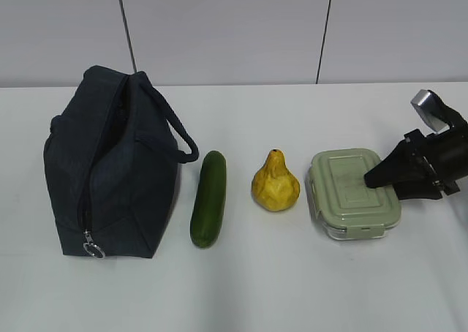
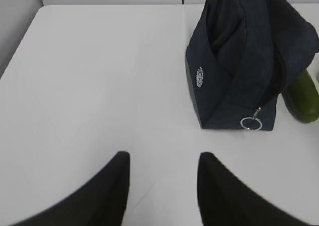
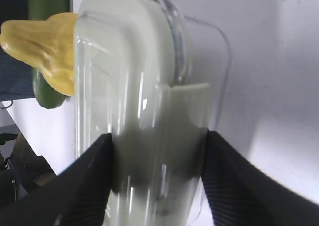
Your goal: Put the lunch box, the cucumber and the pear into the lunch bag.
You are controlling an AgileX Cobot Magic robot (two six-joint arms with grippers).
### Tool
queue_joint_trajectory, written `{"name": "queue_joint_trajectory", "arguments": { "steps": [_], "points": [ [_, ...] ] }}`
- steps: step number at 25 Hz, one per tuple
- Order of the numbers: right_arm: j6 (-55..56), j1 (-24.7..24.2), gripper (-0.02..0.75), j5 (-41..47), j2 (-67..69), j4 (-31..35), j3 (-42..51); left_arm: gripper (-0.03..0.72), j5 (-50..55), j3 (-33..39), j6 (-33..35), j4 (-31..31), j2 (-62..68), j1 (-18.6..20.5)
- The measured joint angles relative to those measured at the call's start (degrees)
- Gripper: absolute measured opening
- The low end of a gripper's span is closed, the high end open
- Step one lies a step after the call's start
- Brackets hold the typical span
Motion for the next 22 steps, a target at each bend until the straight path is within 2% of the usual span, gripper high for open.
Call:
{"name": "queue_joint_trajectory", "arguments": {
  "steps": [22],
  "points": [
    [-0.47,0.0,0.419,-1.28,0.0,2.86,0.0,0.276,0.0,0.0,0.0,0.0,0.0,0.0]
  ]
}}
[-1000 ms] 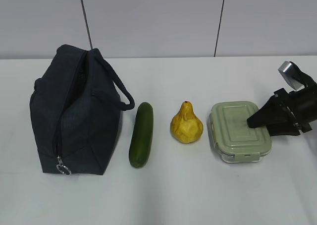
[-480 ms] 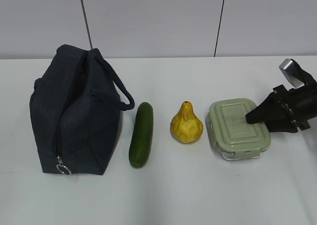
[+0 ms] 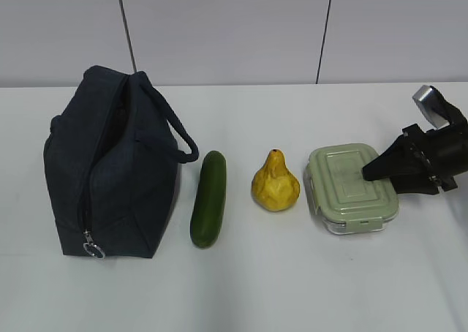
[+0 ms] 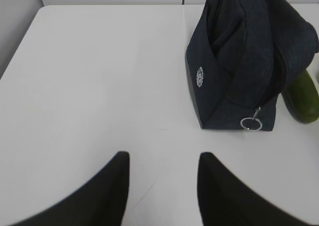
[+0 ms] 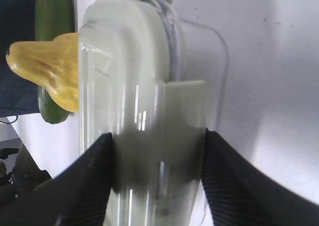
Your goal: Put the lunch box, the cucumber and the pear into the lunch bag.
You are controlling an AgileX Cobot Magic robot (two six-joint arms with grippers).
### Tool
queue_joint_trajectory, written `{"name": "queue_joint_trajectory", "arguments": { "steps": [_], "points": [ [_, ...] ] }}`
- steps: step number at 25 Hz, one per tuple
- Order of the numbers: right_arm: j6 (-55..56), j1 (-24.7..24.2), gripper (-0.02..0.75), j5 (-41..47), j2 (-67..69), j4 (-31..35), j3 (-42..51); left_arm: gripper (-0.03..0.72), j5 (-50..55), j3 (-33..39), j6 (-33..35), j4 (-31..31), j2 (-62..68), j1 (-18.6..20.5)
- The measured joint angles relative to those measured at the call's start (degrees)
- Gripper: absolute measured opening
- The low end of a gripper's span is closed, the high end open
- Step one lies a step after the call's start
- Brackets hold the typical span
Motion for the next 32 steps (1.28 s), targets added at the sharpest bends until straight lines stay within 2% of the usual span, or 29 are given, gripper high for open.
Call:
{"name": "queue_joint_trajectory", "arguments": {
  "steps": [32],
  "points": [
    [-0.91,0.0,0.392,0.0,0.0,0.13,0.0,0.276,0.0,0.0,0.0,-0.07,0.0,0.0]
  ]
}}
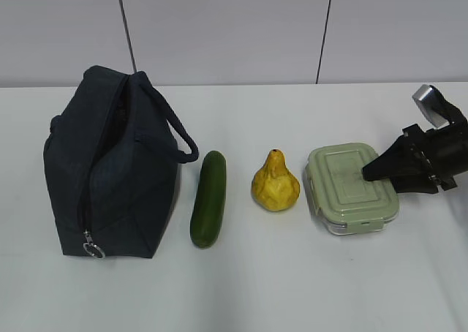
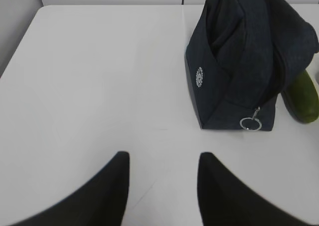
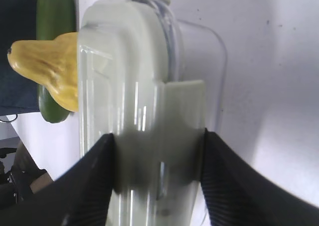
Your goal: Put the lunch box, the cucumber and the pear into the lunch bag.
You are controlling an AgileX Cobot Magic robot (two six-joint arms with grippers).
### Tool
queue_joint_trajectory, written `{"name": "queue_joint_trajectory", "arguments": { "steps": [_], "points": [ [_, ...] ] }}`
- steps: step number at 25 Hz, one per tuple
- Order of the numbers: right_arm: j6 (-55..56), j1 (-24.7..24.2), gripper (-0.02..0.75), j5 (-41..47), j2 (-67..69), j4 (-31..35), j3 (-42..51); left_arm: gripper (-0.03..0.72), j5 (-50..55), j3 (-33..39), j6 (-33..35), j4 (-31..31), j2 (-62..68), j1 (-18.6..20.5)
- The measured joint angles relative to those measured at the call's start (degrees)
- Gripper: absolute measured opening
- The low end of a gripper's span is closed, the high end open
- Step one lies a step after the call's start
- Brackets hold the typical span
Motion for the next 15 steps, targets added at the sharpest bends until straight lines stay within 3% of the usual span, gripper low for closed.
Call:
{"name": "queue_joint_trajectory", "arguments": {
  "steps": [15],
  "points": [
    [0.0,0.0,0.392,0.0,0.0,0.0,0.0,0.276,-0.29,0.0,0.0,-2.39,2.07,0.0]
  ]
}}
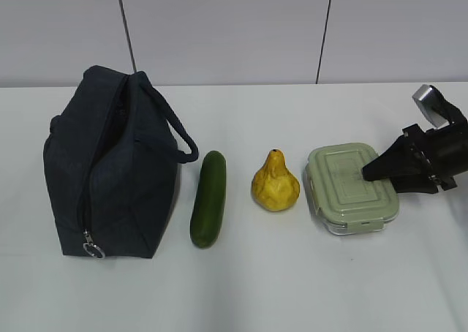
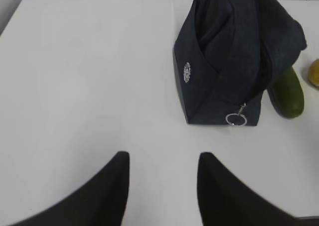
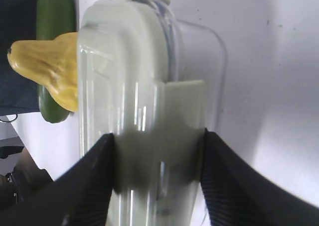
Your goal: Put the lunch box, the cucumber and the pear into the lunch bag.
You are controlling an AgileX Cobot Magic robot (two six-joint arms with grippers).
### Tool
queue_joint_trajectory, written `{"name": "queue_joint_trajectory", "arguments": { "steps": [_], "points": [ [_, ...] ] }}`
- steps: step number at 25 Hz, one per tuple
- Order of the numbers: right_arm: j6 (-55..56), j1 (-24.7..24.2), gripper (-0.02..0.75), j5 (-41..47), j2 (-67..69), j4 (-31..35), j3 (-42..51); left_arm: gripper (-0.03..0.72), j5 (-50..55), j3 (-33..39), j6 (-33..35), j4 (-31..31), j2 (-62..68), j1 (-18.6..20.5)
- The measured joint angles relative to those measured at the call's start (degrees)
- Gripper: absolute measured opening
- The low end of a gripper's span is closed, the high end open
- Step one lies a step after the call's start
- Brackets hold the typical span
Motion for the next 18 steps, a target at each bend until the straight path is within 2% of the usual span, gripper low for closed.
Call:
{"name": "queue_joint_trajectory", "arguments": {
  "steps": [3,6,11,18],
  "points": [
    [0.0,0.0,0.392,0.0,0.0,0.0,0.0,0.276,-1.68,-0.29,0.0,-3.22,4.89,0.0],
    [0.0,0.0,0.392,0.0,0.0,0.0,0.0,0.278,-7.77,-0.77,0.51,-8.89,11.94,0.0],
    [0.0,0.0,0.392,0.0,0.0,0.0,0.0,0.289,-16.37,-1.79,7.09,-17.41,24.63,0.0],
    [0.0,0.0,0.392,0.0,0.0,0.0,0.0,0.33,-18.73,-7.72,12.69,-21.27,42.49,0.0]
  ]
}}
